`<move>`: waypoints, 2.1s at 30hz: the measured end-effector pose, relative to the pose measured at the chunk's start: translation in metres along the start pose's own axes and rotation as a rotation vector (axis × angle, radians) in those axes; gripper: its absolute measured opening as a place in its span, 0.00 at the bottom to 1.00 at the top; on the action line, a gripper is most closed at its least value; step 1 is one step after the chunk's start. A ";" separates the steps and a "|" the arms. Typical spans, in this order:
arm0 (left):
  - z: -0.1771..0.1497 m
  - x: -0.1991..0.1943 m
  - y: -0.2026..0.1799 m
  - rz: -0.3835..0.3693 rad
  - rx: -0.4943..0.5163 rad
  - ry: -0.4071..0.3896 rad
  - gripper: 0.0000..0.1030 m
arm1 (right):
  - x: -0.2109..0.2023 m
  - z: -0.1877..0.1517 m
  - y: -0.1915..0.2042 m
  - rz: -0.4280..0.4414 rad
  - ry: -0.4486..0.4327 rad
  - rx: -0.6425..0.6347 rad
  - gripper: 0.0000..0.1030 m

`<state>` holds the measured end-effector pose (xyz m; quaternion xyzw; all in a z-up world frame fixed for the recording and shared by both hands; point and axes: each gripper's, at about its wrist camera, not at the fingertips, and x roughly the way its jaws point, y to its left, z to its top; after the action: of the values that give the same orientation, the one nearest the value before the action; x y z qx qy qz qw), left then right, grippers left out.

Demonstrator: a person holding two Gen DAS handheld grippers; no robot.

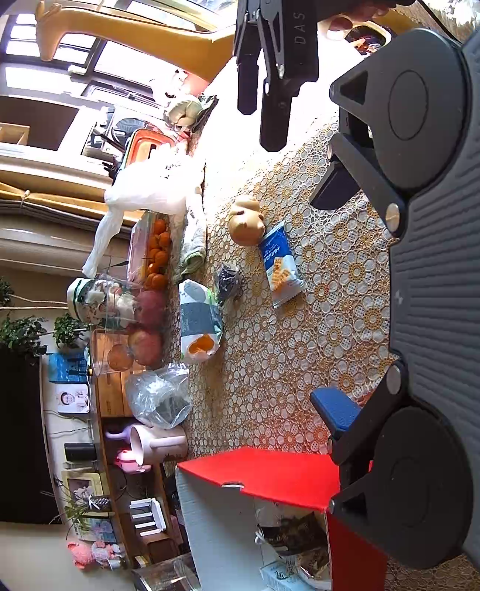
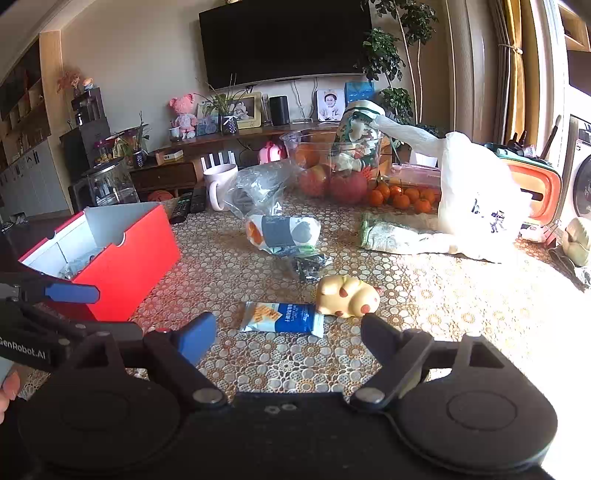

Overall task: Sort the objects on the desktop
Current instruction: 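Withdraw both tools from the box toward the biscuit packet and toy pig, then grasp the blue biscuit packet with the left tool while the right grasps the yellow toy pig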

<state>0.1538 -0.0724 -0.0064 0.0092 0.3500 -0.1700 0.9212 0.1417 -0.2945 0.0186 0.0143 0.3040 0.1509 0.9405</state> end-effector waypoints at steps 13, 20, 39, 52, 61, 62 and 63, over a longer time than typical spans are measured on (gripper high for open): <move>0.008 0.087 -0.020 -0.072 0.147 0.041 1.00 | 0.070 0.008 -0.028 -0.043 0.044 0.020 0.83; 0.018 0.120 -0.020 -0.094 0.187 0.052 1.00 | 0.104 0.015 -0.033 -0.089 0.056 0.026 0.83; 0.019 0.175 -0.026 -0.143 0.300 0.045 1.00 | 0.161 0.005 -0.053 -0.130 0.158 0.093 0.85; 0.018 0.172 -0.029 -0.191 0.308 0.037 0.64 | 0.161 0.002 -0.061 -0.117 0.150 0.142 0.83; 0.017 0.165 -0.028 -0.164 0.275 0.047 0.37 | 0.156 0.001 -0.061 -0.133 0.124 0.145 0.81; 0.017 0.164 -0.028 -0.162 0.269 0.050 0.36 | 0.156 0.001 -0.061 -0.131 0.126 0.148 0.81; 0.017 0.164 -0.027 -0.160 0.262 0.052 0.36 | 0.156 0.001 -0.061 -0.128 0.128 0.151 0.79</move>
<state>0.2704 -0.1503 -0.0970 0.1056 0.3482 -0.2868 0.8862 0.2790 -0.3071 -0.0765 0.0559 0.3741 0.0678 0.9232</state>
